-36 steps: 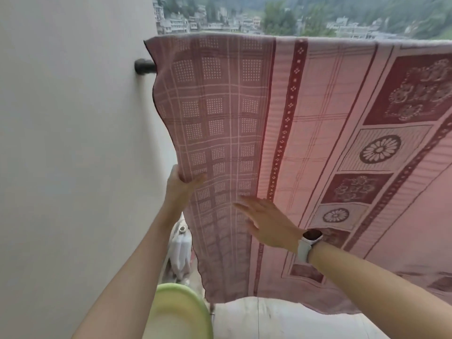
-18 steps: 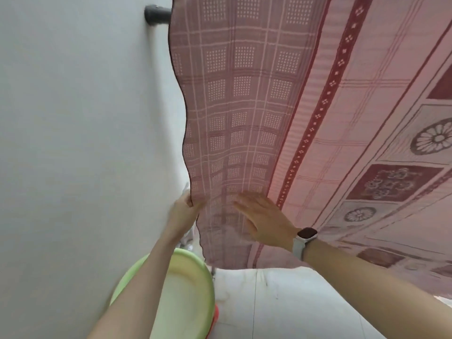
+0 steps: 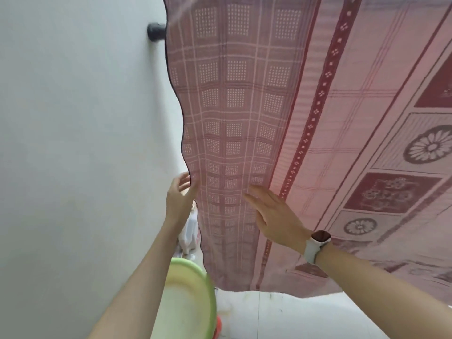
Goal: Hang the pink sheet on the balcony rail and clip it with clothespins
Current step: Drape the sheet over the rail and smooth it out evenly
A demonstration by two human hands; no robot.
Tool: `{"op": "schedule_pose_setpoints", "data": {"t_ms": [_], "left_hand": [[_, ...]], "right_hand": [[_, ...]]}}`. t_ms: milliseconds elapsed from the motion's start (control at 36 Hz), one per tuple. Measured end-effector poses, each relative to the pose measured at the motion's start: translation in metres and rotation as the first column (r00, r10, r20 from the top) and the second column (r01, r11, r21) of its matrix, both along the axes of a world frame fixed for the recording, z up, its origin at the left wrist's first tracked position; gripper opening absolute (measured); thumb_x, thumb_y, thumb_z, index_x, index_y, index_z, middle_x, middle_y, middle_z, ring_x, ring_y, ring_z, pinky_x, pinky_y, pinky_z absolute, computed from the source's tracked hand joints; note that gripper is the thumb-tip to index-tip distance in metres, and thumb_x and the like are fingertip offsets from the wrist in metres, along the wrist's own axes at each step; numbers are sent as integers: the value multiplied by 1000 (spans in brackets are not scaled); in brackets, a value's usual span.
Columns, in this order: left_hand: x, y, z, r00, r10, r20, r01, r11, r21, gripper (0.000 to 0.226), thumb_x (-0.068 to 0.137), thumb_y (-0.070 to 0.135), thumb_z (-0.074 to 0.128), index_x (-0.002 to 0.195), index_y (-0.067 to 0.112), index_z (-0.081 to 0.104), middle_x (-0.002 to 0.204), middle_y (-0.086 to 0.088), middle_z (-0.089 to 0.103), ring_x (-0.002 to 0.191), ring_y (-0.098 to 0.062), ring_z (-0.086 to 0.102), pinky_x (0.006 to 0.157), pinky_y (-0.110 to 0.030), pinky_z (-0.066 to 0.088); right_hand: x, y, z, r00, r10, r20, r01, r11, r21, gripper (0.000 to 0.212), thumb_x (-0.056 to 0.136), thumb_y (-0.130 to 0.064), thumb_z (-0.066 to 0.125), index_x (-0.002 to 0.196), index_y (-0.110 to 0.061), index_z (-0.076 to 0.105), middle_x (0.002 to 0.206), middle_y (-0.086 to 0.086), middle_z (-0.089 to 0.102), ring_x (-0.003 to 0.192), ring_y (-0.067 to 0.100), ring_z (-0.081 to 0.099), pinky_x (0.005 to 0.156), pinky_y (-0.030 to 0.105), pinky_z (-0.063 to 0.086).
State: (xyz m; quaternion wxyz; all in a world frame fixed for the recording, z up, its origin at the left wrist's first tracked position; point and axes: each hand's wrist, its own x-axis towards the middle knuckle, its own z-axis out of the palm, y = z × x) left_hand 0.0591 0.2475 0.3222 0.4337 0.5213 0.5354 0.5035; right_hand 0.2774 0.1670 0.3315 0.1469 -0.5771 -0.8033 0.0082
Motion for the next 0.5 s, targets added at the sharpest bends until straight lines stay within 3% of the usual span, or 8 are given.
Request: {"op": "schedule_pose_setpoints", "data": {"t_ms": [111,250,361,444,500], "left_hand": [[15,9,74,997,56,47,-64,979,194,24,91,29,53,106,10,55,91,9,59,85,-9,57,77,-25,45],[22,26,173,970,185,155,-229,907,352,27,89,43,54,102,19,56,93,11,61,85,-4,59,77,-20,47],[23,35,239,939,162,303,-272,890,367,26,86,36,62,101,16,57,85,11,60,75,0,57,67,-11,47],[20,40,269,924,130,360,-277,876,395,22,84,20,66,103,13,58,84,8,61,75,-2,59,73,-13,49],[17,43,280,927,166,335,-307,849,429,17,83,13,66,99,14,59,81,6,62,72,-3,59,76,-17,50]], "right_hand": [[-8,13,54,998,57,-40,-48,978,202,42,87,-14,31,127,-15,42,139,11,40,131,27,34,103,48,37],[-13,28,131,990,135,-28,-103,861,498,35,87,-6,43,120,-9,52,129,13,50,123,28,42,102,46,36],[-11,39,189,989,147,21,-120,703,701,30,89,-9,46,116,-10,58,122,10,56,119,27,45,97,49,37],[-7,44,231,995,79,56,-91,562,822,28,86,-12,51,113,-12,60,118,6,59,116,23,47,100,43,33],[2,49,253,999,-17,48,-31,548,836,29,85,-14,54,113,-13,58,118,5,58,115,22,46,100,43,31]]}}
